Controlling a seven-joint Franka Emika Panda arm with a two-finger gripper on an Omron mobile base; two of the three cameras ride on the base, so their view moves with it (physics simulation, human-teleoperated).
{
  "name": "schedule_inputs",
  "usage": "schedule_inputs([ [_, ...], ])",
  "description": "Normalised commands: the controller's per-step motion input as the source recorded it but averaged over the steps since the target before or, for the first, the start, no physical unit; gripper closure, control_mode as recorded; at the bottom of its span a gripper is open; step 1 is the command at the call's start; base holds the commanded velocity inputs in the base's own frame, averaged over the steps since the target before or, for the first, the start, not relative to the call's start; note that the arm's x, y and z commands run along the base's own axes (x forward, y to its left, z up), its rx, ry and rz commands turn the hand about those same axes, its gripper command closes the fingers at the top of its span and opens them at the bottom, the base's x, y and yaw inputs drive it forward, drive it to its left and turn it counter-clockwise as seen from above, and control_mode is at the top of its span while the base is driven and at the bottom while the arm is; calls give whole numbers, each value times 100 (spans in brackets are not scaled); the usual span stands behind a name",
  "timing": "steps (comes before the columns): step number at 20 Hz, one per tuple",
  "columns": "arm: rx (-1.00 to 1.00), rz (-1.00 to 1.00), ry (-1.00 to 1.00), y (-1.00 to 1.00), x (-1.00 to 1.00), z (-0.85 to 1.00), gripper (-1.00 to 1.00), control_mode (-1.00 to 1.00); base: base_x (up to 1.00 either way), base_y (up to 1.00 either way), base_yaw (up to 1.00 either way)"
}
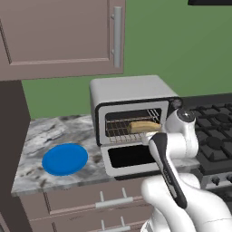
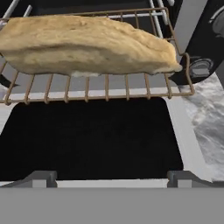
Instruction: Pull the toaster oven rack outwards. Pick up the baguette from the plate and place it on the toaster oven rack. Close the toaster oven door fully and set the temperature to the lowest setting.
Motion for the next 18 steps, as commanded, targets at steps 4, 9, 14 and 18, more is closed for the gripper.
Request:
schedule_inputs([
  [4,-2,1,-15,0,19,-8,-100,-100,0,0,0],
  [9,-3,-1,-1,0,51,0,-100,-100,0,0,0],
  [14,-2,-2,0,1,45,-16,-100,-100,0,0,0],
  [18,-4,-2,0,0,40,-16,-100,-100,0,0,0],
])
